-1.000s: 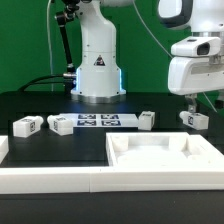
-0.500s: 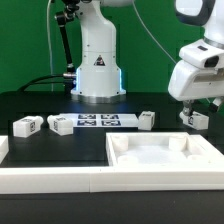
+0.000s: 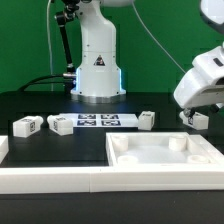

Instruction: Assemble square table

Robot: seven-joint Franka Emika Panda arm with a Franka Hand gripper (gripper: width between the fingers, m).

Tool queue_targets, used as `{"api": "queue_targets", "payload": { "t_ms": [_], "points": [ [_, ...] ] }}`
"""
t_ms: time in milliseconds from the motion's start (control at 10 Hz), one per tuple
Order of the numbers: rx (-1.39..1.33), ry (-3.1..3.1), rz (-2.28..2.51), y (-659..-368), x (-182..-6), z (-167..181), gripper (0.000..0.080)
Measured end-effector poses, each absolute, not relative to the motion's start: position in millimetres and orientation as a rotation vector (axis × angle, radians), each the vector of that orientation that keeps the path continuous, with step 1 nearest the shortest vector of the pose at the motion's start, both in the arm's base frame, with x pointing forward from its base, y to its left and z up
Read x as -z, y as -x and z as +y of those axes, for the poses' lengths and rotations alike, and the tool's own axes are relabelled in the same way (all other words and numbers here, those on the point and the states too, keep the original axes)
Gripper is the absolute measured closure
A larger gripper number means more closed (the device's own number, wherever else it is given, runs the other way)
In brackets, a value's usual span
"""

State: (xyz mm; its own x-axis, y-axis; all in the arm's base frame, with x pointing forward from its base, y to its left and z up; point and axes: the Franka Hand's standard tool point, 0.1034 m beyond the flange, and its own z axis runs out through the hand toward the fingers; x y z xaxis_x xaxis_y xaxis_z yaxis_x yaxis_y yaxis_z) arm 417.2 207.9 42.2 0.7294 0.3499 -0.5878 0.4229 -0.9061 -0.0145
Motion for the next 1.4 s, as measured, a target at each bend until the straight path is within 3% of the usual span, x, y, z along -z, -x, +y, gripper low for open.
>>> {"api": "queue_targets", "payload": {
  "t_ms": [1400],
  "points": [
    [0.913, -2.846, 0.439, -410.0, -32.3, 215.5, 0.0151]
  ]
}}
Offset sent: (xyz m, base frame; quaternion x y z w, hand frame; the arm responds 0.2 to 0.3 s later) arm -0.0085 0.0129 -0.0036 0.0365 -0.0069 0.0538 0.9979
